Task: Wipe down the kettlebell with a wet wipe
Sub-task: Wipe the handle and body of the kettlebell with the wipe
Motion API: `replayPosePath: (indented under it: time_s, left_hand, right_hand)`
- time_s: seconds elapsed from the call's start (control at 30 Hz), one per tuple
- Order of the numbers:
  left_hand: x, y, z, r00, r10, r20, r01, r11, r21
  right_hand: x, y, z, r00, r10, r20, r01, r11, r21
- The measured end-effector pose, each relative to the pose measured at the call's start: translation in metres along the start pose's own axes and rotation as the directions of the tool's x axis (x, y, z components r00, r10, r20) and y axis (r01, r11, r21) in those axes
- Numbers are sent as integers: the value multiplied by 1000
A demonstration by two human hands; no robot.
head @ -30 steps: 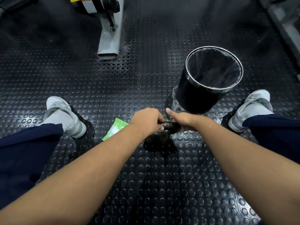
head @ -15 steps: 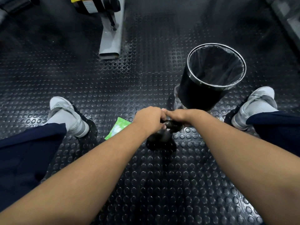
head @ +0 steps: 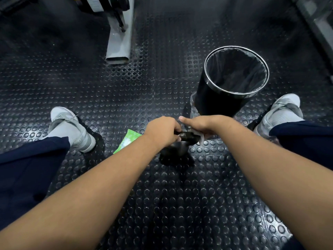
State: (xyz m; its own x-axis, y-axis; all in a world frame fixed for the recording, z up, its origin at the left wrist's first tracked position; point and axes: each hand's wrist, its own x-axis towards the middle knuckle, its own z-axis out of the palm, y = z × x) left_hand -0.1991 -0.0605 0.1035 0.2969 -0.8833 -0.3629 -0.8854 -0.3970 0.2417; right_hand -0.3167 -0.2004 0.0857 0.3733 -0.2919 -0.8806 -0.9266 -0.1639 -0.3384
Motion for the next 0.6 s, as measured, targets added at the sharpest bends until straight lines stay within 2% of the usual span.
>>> replayPosePath:
  time_s: [0.17, 0.37, 0.6]
  left_hand:
    - [-1, 1, 0, 1000, -4, -1, 4, 1000, 10]
    - [-3, 1, -1, 1000, -8, -3, 8, 1000, -15]
    - [-5, 3, -4, 1000, -7, 12, 7, 1000, 1]
  right_hand:
    - [16, 4, 23, 996, -55, -70, 52, 997, -50]
    - [8, 11, 10, 999, -31, 5, 31, 998, 59]
    - [-7, 1, -9, 999, -20, 25, 22, 994, -110]
